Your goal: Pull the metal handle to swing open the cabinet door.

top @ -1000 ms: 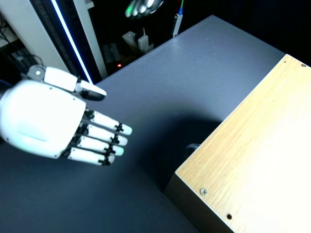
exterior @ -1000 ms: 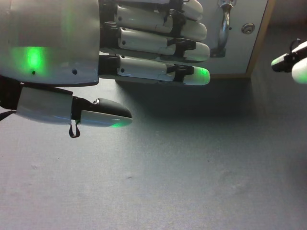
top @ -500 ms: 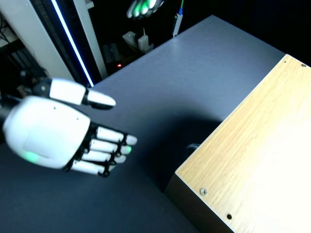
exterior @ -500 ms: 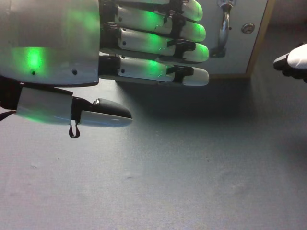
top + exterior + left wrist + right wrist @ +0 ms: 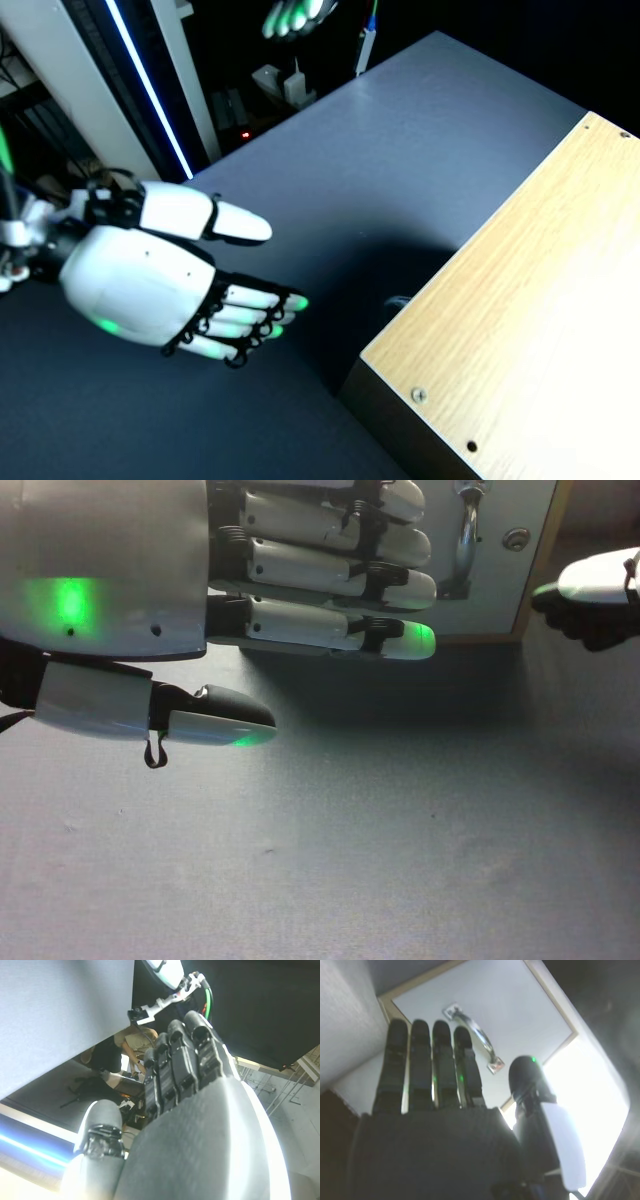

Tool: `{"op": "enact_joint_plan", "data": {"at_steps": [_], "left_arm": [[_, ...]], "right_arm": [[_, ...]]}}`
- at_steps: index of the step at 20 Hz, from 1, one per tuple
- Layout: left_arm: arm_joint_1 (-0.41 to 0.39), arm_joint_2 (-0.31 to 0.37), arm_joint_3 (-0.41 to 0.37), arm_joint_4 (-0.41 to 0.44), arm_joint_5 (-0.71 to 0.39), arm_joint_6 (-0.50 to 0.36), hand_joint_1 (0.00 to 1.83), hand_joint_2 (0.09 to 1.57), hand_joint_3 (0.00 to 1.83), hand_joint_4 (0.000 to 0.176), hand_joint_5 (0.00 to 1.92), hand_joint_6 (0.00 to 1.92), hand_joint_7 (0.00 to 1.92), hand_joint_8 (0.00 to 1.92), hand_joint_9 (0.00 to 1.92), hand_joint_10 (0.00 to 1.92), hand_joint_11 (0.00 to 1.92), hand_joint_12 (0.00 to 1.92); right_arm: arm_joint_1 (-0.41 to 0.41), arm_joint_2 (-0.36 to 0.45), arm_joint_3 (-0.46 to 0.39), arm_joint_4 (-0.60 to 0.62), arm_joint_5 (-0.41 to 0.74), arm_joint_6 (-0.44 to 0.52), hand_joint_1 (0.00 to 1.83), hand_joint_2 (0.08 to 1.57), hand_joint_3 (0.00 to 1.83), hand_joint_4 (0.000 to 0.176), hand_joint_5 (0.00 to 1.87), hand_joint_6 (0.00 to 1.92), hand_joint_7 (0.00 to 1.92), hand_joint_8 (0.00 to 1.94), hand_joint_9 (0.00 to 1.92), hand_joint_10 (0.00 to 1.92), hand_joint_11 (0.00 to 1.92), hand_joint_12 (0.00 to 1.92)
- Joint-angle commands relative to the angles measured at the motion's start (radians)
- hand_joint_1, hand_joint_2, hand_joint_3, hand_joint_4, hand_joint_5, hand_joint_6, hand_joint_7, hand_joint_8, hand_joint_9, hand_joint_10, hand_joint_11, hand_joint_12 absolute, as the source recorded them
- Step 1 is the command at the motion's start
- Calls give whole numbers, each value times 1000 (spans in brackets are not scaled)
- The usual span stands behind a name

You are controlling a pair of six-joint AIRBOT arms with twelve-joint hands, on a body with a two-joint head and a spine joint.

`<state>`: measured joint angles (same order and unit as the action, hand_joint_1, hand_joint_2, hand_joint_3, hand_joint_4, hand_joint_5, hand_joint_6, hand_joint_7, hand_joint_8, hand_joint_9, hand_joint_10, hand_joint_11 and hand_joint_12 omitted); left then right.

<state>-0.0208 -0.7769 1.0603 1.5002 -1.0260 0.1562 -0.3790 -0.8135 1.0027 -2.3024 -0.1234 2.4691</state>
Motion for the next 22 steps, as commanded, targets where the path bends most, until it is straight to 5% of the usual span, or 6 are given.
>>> {"op": "enact_joint_plan", "data": {"at_steps": [1,9,22], "left_arm": [[-8,8,1,-99,-25,8,0,1523,0,0,270,0,273,0,241,0,0,495],[-8,8,1,-99,-25,8,0,1526,0,0,274,0,270,0,241,0,0,514],[-8,8,1,-99,-25,8,0,1534,2,0,286,1,282,1,253,0,0,537]], "right_arm": [[2,-2,1,17,-110,11,0,1382,0,0,354,5,349,2,293,2,0,791],[-2,-78,85,146,-186,11,0,1390,1,0,346,0,338,0,285,0,0,813],[-2,-117,108,177,-260,11,0,1385,0,0,348,2,343,2,293,2,0,825]]}}
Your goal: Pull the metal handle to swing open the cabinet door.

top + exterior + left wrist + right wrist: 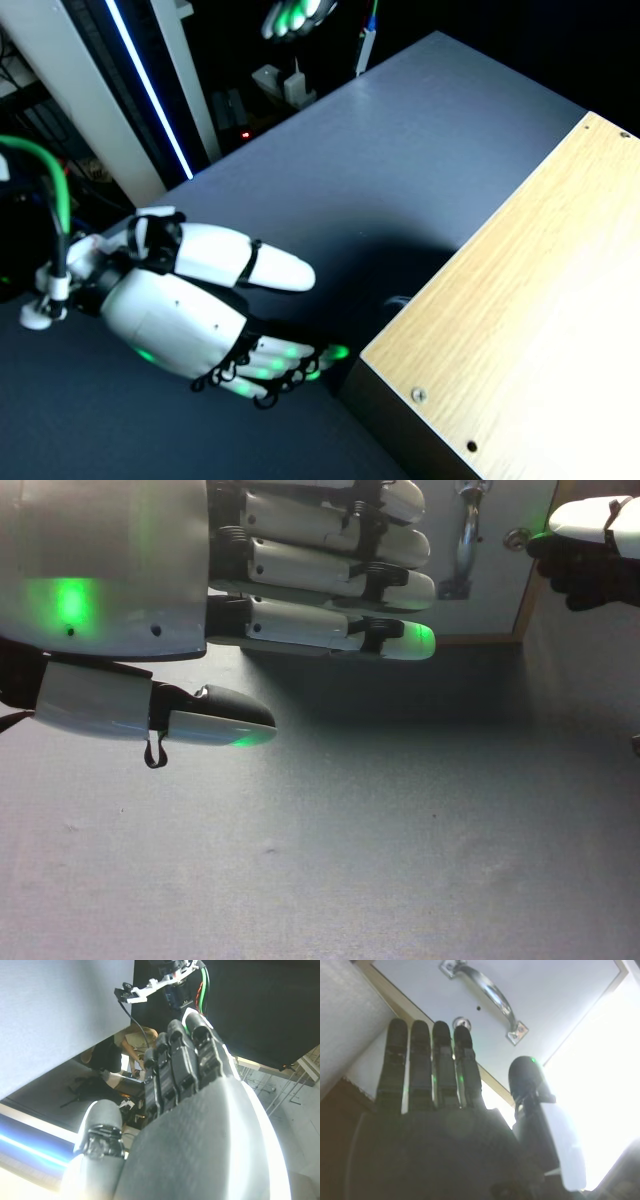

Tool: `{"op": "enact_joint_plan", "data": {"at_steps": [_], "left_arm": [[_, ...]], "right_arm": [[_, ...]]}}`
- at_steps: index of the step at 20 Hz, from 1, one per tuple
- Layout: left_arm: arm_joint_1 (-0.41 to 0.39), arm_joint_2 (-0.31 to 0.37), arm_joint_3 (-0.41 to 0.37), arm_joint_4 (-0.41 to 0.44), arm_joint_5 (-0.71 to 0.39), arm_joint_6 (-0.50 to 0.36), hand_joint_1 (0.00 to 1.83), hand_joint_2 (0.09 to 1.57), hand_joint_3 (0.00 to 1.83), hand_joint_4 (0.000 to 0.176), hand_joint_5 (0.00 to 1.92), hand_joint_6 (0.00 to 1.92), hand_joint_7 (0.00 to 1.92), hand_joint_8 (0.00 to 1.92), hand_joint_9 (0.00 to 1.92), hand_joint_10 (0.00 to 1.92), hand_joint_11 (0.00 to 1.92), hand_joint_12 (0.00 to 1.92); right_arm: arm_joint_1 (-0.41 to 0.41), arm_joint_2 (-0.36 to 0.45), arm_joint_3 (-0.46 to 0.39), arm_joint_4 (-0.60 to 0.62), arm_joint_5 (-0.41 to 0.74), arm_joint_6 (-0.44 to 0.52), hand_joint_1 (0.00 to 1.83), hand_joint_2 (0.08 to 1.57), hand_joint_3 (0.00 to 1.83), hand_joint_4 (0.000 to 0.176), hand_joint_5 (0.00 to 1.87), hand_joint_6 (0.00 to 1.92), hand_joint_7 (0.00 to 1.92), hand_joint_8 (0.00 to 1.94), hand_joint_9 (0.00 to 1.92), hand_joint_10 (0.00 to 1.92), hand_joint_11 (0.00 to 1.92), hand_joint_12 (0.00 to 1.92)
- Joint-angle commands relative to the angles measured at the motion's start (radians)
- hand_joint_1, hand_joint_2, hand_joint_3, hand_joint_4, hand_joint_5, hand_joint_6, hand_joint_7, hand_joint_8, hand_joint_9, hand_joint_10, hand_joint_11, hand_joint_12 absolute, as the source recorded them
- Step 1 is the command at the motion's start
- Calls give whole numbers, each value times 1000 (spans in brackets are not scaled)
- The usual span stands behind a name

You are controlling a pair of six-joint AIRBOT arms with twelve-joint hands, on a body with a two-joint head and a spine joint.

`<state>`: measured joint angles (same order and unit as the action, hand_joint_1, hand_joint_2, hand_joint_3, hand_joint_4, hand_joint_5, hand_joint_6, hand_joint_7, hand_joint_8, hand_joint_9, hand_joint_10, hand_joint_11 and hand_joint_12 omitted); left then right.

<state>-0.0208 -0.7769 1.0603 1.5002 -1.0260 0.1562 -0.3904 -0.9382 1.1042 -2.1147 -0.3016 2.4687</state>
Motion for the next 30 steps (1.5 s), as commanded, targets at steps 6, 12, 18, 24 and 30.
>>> {"op": "enact_joint_plan", "data": {"at_steps": [6,12,18,24,30], "left_arm": [[-8,8,1,-99,-25,8,0,1536,2,0,286,2,285,1,253,1,0,537],[-8,8,1,-99,-25,8,0,1532,0,0,288,2,289,2,258,2,0,556],[-8,8,1,-99,-25,8,0,1533,1,0,283,1,279,1,246,1,0,526],[-8,8,1,-99,-25,8,0,1538,2,0,285,0,281,1,250,1,0,527],[-8,8,1,-99,-25,8,0,1537,1,0,283,1,278,1,248,2,0,517]], "right_arm": [[9,-25,-1,11,-104,11,0,1386,0,0,351,1,340,0,295,1,0,834],[-1,-51,-13,17,-143,12,0,1395,2,0,357,3,352,3,310,4,0,851],[-23,-72,-16,17,-177,89,0,1398,2,0,340,0,329,0,289,0,0,826],[-29,-80,-31,17,-177,89,0,1399,1,0,347,2,334,2,293,2,0,839],[-29,-104,-28,17,-201,89,0,1388,0,0,355,3,352,4,308,4,0,840]]}}
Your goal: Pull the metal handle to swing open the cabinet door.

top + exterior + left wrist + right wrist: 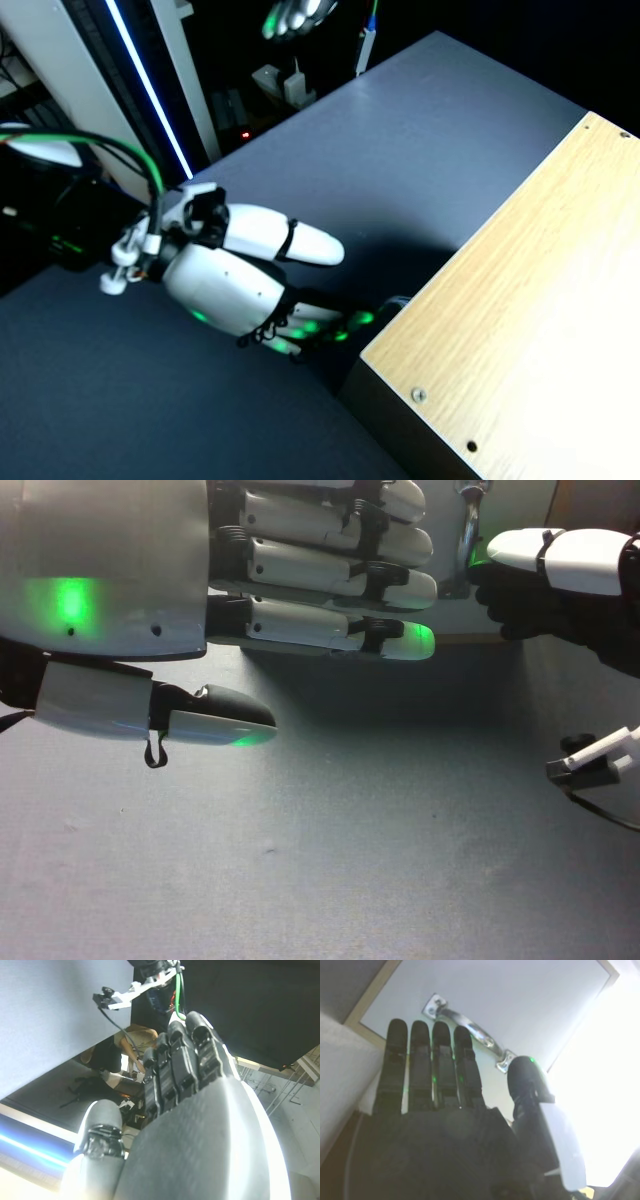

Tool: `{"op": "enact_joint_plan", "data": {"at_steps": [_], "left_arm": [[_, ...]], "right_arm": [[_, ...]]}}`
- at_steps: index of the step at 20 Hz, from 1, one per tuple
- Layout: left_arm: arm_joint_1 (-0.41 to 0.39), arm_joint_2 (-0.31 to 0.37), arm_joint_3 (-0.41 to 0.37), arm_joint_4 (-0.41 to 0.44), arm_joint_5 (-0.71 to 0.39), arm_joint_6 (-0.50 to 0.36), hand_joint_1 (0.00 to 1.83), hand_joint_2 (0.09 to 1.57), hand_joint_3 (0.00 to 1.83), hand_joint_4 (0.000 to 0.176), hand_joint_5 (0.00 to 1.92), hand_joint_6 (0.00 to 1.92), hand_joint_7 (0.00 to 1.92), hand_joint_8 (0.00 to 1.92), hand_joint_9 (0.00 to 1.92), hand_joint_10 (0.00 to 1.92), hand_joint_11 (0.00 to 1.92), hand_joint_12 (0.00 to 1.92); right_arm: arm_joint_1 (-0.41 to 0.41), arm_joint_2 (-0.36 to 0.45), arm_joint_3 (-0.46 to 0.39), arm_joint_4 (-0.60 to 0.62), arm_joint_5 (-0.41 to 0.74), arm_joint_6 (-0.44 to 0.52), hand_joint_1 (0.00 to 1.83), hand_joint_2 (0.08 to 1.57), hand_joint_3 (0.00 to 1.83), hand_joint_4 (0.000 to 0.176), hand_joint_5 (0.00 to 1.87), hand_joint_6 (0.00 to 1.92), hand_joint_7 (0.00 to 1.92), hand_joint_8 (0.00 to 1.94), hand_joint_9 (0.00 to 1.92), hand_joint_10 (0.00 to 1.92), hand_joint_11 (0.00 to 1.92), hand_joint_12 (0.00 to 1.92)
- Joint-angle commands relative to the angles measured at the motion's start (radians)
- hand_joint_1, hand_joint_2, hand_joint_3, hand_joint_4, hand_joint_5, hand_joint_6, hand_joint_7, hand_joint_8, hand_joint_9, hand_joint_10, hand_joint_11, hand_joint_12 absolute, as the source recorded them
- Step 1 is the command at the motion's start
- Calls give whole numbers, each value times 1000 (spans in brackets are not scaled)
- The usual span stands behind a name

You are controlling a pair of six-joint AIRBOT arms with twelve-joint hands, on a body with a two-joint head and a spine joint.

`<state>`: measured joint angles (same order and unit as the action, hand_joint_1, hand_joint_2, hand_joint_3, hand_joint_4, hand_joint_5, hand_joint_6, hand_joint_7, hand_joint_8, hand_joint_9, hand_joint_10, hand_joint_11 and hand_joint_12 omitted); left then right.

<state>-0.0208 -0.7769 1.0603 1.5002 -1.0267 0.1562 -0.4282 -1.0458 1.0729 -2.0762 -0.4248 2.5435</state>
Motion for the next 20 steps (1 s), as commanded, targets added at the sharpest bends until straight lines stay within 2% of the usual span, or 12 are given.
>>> {"op": "enact_joint_plan", "data": {"at_steps": [1,8,20], "left_arm": [[-8,8,1,-99,-24,8,0,1537,1,0,283,1,278,1,247,2,0,518],[-8,8,1,-99,-24,8,0,1538,1,0,281,1,275,1,244,0,0,519],[-8,8,1,-99,-24,8,0,1532,0,0,279,5,271,3,237,3,0,502]], "right_arm": [[8,1,4,-22,-78,15,0,1386,0,0,349,0,343,0,301,1,0,840],[8,-28,48,-22,-107,15,0,1379,0,0,353,2,343,1,302,1,0,846],[9,9,92,-21,-106,106,0,1378,0,0,354,1,341,1,300,1,0,854]]}}
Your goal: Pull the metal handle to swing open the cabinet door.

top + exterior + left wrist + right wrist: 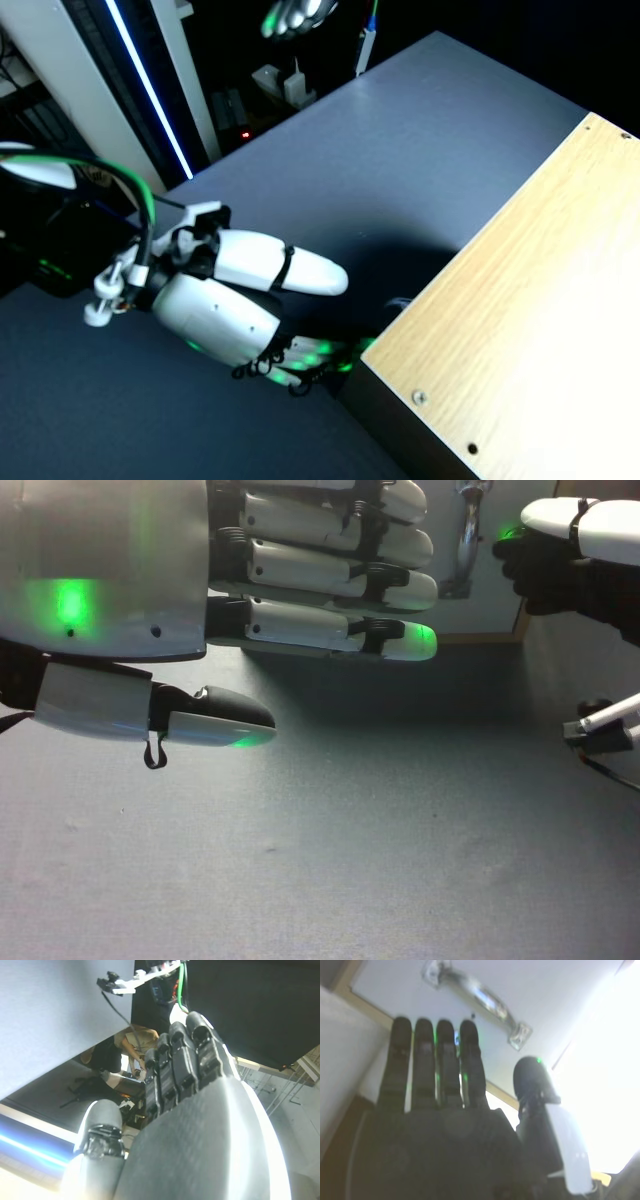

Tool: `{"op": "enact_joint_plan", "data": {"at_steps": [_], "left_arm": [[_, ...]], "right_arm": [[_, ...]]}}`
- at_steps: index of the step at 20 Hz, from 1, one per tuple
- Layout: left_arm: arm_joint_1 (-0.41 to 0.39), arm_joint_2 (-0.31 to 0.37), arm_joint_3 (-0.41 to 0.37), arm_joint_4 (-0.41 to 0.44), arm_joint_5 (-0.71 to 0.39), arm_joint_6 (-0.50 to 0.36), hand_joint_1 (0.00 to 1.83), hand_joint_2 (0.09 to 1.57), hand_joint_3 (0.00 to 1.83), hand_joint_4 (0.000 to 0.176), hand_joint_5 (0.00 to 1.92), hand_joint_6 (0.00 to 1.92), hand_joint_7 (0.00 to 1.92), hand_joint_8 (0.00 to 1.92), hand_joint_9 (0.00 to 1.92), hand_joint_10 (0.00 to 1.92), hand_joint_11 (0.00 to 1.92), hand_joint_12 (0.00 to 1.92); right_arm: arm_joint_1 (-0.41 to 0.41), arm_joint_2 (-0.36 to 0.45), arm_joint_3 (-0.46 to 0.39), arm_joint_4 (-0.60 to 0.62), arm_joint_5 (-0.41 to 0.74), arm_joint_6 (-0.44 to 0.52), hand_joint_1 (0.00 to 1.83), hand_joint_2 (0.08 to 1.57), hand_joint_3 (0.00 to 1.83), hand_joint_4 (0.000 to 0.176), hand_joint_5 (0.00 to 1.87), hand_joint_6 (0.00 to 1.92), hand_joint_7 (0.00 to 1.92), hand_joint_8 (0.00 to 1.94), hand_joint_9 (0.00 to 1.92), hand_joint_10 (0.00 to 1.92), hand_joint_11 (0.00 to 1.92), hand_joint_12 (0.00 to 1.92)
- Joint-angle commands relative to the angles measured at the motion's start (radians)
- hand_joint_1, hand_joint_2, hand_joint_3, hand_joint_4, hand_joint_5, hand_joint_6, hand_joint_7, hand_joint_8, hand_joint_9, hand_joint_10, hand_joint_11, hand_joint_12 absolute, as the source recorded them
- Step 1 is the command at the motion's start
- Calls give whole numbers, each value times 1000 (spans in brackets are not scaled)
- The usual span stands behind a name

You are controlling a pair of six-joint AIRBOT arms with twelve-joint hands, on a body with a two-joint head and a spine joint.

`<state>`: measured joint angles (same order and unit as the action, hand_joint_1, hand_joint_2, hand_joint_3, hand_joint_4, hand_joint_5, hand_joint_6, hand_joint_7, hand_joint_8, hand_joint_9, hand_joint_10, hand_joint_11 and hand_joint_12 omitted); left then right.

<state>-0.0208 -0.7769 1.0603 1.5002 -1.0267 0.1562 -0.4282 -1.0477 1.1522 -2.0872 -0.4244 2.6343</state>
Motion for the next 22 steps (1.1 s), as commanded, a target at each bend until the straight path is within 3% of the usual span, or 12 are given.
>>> {"op": "enact_joint_plan", "data": {"at_steps": [1,12,22], "left_arm": [[-8,8,1,-99,-24,8,0,1528,0,0,277,3,268,2,235,2,0,503],[-8,8,1,-99,-24,8,0,1506,0,0,268,2,262,2,235,2,0,506],[-8,8,1,-99,-24,8,0,1497,0,0,281,3,273,3,241,2,0,513]], "right_arm": [[9,6,12,-10,-107,23,0,1379,0,0,351,0,338,0,297,0,0,856],[11,-33,-11,-22,-107,30,0,1372,0,0,353,1,349,5,311,6,0,873],[-6,16,-96,-133,-102,30,0,1371,0,0,356,2,351,3,312,4,0,868]]}}
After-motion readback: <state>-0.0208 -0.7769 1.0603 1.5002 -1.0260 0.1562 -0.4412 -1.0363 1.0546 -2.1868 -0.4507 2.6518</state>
